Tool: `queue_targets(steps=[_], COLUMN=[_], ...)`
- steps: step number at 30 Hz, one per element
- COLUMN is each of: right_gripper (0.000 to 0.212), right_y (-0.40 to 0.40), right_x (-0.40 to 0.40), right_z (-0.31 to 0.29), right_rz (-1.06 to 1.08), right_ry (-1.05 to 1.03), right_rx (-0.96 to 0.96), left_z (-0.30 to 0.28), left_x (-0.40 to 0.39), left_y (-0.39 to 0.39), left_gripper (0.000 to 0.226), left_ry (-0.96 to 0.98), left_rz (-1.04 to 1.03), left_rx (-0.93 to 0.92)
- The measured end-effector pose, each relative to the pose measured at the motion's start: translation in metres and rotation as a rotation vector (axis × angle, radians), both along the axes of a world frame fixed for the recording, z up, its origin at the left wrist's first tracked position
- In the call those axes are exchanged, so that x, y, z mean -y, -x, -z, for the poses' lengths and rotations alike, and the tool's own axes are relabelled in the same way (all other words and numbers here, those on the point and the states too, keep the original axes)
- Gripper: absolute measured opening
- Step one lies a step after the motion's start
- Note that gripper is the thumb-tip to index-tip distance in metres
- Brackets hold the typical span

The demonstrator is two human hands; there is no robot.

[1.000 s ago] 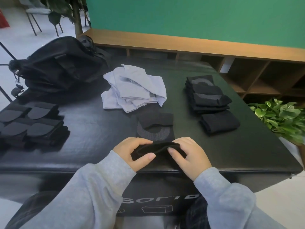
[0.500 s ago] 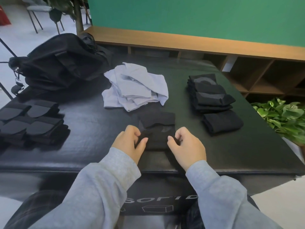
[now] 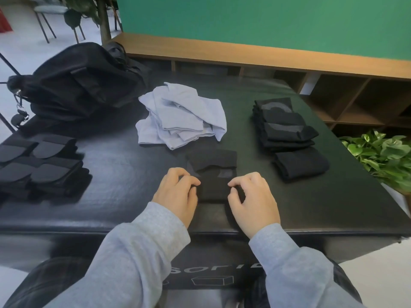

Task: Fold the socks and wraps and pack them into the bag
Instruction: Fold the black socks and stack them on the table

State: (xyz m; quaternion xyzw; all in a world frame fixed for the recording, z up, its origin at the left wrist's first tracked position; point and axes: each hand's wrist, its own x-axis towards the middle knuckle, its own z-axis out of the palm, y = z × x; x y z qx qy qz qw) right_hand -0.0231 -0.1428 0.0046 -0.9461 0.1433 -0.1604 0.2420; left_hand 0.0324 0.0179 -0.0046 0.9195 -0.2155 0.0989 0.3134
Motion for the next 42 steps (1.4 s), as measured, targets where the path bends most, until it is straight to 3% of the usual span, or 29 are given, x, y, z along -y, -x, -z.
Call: queue_targets(steps=[5,11,19,28,34,42], right_gripper=[0.016,0.029,0.026,0.005,0.009,0.01], right_y=[-0.002,0.001,-0.001,0.002,0.007,0.008], right_x=[-0.001,-0.002,0.0,0.002,0.001,0.003], right_z=[0.0,0.002,-0.002,-0.004,-0.005,0.004], right_rz=[-0.033,-0.107,-0.065,-0.06,-0.087,-0.116], right_ry=[0.06,0.171,0.128,-0.01,-0.062,-0.054], right_rx=[-0.011,-0.027,-0.065,-0.026,0.008,0.153], left_z=[0.003,0.003,-0.004,-0.008,-0.014,-0.01], left_x=[0.002,0.002,0.0,-0.003,-0.007,-0.008], left_y=[-0.002,0.0,0.0,0.0,0.004,0.003], left_gripper=[0.043,0.027,0.041,0.006,0.008,0.006], left_ry=[-0.092,-0.095,-0.016,0.074,0.158,0.317], left_rz=[0.045,0.04,0.0,0.016,-0.028,0.006], left_rx=[0.105,0.106,-0.061,-0.092,-0.271,-0.244])
